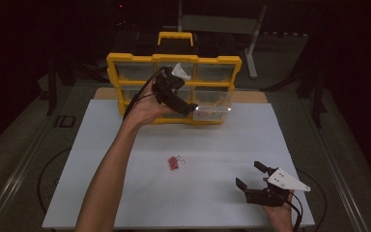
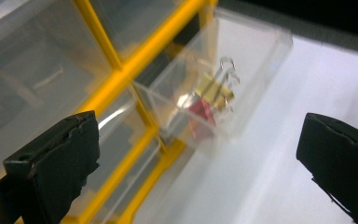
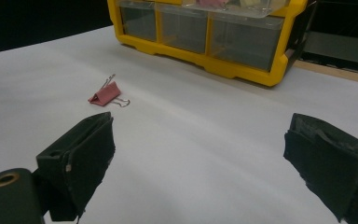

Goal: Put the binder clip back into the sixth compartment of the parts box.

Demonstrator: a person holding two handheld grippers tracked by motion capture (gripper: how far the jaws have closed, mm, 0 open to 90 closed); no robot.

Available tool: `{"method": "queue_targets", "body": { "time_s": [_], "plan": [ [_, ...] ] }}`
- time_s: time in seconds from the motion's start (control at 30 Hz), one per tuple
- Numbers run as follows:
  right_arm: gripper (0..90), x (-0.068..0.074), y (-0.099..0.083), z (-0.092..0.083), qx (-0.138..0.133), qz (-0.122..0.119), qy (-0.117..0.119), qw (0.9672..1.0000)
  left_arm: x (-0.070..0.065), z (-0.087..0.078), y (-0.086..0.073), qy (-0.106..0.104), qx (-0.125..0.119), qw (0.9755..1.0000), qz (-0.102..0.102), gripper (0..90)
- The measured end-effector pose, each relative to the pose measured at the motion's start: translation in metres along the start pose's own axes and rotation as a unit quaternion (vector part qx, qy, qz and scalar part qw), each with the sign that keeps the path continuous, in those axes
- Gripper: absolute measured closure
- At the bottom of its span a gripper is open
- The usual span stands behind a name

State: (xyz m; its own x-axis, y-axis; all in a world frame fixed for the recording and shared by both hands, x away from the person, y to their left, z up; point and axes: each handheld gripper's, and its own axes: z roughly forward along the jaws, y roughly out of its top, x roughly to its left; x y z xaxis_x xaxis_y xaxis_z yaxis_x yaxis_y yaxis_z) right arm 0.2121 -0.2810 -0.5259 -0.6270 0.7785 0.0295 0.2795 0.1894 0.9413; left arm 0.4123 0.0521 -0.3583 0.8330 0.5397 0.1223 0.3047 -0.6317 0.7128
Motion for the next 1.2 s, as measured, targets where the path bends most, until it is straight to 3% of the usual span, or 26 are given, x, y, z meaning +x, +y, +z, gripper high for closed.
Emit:
{"method": "queue_targets", "body": {
  "time_s": [0.5, 1.2],
  "plan": [
    [7.8, 0.001, 0.000, 0.001, -0.001, 0.000, 0.001, 1.0000, -0.022, 0.008, -0.049, -0.021, 0.028, 0.9993, 0.013, 0.1],
    [7.8, 0.003, 0.001, 0.002, 0.003, -0.002, 0.006, 1.0000, -0.031, 0.026, -0.111, -0.056, 0.017, 0.9982, -0.017, 2.4]
  ]
}}
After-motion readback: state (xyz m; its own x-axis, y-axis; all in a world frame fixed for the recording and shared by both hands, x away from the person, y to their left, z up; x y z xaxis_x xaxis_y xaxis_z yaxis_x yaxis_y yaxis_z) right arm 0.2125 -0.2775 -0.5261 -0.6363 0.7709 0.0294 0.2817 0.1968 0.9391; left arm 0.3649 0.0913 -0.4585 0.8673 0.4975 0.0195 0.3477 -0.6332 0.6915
